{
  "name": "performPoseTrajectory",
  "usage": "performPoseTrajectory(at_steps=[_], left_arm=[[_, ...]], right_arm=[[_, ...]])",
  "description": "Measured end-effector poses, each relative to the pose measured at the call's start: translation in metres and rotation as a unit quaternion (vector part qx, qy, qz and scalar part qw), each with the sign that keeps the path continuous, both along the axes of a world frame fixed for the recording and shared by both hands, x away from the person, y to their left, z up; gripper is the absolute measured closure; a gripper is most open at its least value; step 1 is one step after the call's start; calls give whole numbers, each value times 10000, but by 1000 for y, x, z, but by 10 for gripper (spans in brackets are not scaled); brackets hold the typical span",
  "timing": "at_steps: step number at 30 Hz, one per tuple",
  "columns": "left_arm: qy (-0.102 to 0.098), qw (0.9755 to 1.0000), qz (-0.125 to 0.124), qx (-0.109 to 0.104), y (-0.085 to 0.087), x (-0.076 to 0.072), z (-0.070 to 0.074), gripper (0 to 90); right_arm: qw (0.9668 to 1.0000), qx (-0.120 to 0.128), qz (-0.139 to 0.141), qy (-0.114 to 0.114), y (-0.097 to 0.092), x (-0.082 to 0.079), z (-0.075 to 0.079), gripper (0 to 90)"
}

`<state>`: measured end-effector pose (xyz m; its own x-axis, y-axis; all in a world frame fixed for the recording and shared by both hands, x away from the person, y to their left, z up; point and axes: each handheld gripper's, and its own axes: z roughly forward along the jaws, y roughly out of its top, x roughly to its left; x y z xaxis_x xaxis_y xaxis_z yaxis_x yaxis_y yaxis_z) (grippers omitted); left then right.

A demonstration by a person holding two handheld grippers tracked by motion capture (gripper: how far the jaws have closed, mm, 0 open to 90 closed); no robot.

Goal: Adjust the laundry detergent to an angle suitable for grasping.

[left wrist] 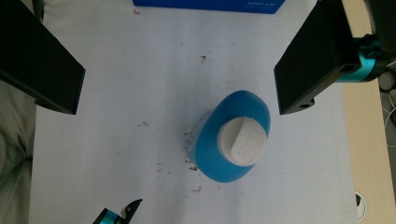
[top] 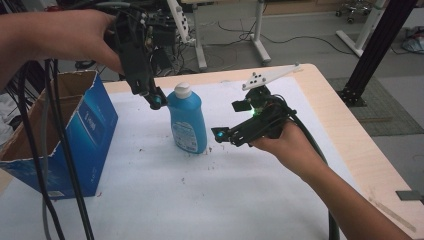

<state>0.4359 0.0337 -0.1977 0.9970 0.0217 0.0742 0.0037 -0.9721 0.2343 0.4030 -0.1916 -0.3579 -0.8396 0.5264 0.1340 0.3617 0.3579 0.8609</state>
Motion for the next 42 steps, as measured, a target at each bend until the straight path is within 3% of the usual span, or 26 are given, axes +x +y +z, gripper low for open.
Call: performPoseTrajectory(at_steps=[23,42], left_arm=[[59,9996,289,16,38,-1,-4,18],[95,9991,422,7,53,-1,-9,18]], right_arm=[[9993,-250,272,107,49,30,-13,12],[9996,-112,272,9,73,41,-25,31]])
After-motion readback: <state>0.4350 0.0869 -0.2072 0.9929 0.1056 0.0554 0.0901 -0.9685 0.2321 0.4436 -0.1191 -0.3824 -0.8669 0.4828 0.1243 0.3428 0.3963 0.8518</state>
